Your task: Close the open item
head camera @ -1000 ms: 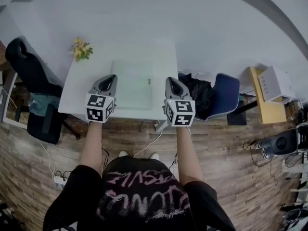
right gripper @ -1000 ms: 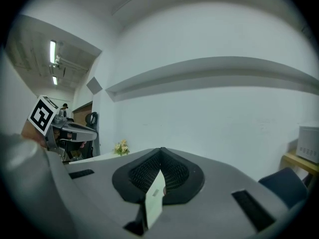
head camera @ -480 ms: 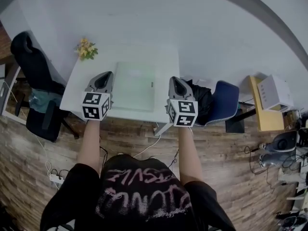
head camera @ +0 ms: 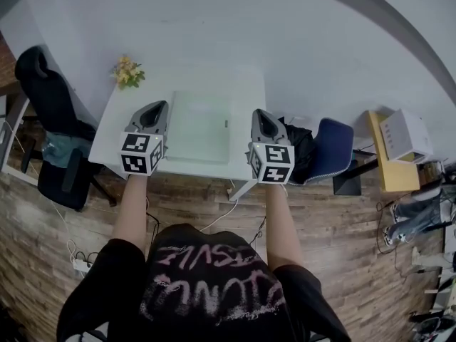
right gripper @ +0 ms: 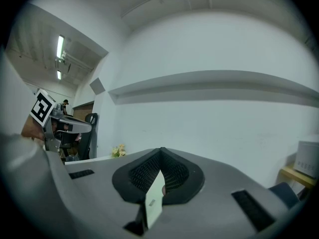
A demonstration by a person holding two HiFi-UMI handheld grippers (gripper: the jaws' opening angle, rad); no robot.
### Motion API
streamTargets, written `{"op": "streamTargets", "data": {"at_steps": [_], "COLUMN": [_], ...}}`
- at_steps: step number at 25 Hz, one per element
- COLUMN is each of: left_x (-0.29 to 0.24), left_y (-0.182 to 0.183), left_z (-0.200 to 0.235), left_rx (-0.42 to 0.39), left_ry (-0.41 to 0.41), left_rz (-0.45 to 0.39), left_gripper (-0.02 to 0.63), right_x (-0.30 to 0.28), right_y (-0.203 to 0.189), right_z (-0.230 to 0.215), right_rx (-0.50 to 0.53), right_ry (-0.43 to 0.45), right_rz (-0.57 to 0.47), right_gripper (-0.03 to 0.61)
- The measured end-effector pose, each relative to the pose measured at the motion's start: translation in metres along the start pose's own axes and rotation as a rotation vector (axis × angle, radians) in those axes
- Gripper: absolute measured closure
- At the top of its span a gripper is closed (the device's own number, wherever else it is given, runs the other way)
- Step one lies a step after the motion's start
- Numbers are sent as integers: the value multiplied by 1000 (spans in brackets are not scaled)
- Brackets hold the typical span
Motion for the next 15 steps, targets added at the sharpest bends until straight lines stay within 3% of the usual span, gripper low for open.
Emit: {"op": "streamTargets", "data": {"at_steps": [15], "left_x": [-3], "left_y": [-3], "left_z": [22], "left_rx": [1], "left_ry": [-60], "left_rz": [-30], "left_gripper": [612], "right_x": [-4], "right_y": [8], "right_z": [17], "right_rx": [17], "right_ry": [-61], "right_rz": [-10], "right_gripper": [571]}}
Point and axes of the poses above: the fingertips, and each gripper's own axes: x backward along the fingers, z to its left, y out of its top, the point moved 2 cm from there along x, backward along the fingers, and after that the axes turned 10 degrees about y, right-handed, at the moved point
